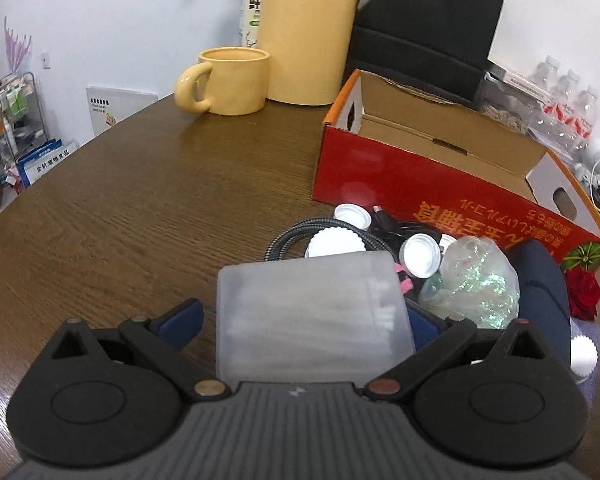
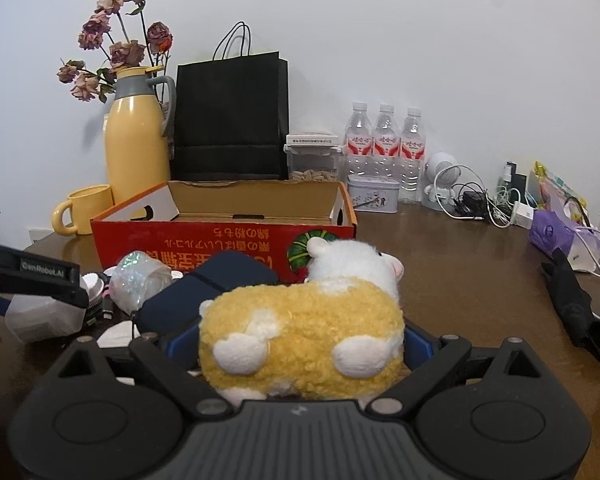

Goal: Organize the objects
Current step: 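Grasp the clear plastic box with the left gripper while the right lifts the sheep, then carry sheep and plastic box into the cardboard box while both grippers open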

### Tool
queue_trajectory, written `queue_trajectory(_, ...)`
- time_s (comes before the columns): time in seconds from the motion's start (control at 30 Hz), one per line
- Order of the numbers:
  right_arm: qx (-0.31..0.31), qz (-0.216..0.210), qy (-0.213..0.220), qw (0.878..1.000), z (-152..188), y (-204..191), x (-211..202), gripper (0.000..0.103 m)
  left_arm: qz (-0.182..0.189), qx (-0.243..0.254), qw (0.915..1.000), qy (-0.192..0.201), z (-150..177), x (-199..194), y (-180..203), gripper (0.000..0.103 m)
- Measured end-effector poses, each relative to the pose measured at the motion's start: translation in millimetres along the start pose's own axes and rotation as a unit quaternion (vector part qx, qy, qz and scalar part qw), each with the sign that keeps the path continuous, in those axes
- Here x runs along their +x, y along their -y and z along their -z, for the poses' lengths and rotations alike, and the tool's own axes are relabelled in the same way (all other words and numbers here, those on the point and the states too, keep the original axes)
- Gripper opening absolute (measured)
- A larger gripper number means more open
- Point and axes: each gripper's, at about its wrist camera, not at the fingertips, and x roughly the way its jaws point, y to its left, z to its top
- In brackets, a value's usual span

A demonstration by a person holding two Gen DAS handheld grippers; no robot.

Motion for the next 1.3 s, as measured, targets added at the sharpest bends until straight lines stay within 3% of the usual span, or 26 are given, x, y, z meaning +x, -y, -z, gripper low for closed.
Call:
queue_trajectory(0.03, -0.001, -0.002, 0.0, 1.0, -1, 0, 1, 0.096, 0.005, -0.002, 1.0, 0.0, 1, 0, -1, 0.085)
queue_trajectory(0.27, -0.007, -0.009, 0.008, 1.0, -10, -2, 10, 0.096, 0.024, 0.011, 0.9996, 0.009, -2, -6, -5, 0.084)
queue_trajectory(0.4, -0.017, -0.012, 0.028, 0.999, -22, -2, 14, 0.096, 0.037, 0.023, 0.998, 0.045, -17, -20, -5, 0.084)
queue_trajectory(0.63, -0.041, -0.031, 0.077, 0.996, -65, -7, 40, 0.096, 0.068, 0.056, 0.9889, 0.12, -70, -32, 18, 0.084)
queue_trajectory(0.9, -0.088, -0.057, 0.112, 0.988, -124, -30, 95, 0.096, 0.086, 0.09, 0.9814, 0.146, -137, 6, 69, 0.084)
queue_trajectory(1.13, -0.084, -0.063, 0.047, 0.993, -160, -34, 183, 0.096, 0.083, 0.11, 0.9826, 0.125, -170, 69, 107, 0.084)
queue_trajectory(1.3, -0.052, -0.046, -0.023, 0.997, -160, -22, 243, 0.096, 0.075, 0.099, 0.9855, 0.116, -174, 102, 115, 0.084)
